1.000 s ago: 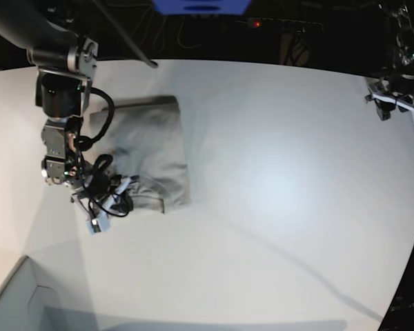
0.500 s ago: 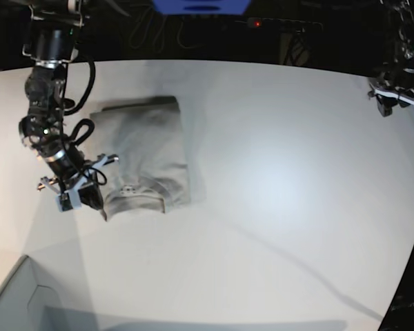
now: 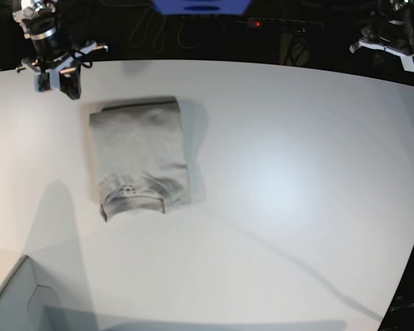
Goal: Layout the t-shirt on the table in an organized manner, then fold the t-shirt properly
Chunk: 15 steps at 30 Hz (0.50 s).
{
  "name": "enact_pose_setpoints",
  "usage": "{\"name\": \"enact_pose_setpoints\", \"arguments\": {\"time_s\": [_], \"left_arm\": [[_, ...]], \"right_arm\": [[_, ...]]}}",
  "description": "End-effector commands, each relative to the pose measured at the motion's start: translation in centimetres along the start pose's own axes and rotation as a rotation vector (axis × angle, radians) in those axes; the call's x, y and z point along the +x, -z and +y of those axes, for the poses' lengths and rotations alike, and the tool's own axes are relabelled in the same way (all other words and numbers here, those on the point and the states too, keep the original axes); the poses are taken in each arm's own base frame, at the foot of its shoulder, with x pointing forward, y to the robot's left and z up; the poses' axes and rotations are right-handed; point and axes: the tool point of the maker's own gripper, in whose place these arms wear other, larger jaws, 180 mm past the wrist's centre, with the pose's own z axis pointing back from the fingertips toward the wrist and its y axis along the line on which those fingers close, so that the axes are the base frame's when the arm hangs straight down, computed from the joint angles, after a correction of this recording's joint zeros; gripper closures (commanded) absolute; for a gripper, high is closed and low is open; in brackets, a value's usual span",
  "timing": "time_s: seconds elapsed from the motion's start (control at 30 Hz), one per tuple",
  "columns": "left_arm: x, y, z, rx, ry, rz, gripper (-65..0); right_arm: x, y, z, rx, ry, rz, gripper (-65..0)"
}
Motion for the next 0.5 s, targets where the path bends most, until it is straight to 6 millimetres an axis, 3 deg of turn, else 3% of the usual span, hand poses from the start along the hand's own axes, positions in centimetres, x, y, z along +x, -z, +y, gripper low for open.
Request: {"name": "enact_pose_setpoints", "arguments": {"time_s": [0.0,0.17,0.23,0.3,0.47], "left_arm": [[0.2,-0.5,0.0,-0.003,0.008,-0.018,0.0],[-5.3,-0.6,-2.2,-0.028,0.229,0.133,0.0],[-8.7,-0.4,-3.0,-0.044,0.326,0.214,0.0],[-12.4,-0.1,-3.3,-0.043,0.372,0.302,0.0],[-17.9,2.8,-2.3,0.004,0.377,0.449,0.0]], "right_arm": [[-0.2,-1.1,0.2,0.011,0.003,-0.007,0.0],[-5.8,-5.5,1.4,0.041,0.099,0.132,0.0],[-7.8,-6.6,1.2,0.047,0.113,0.188,0.0],[-10.5,-7.0,1.7,0.079,0.135,0.255,0.0],[-17.6,-6.7,3.9,0.203,0.193,0.432,0.0]]}}
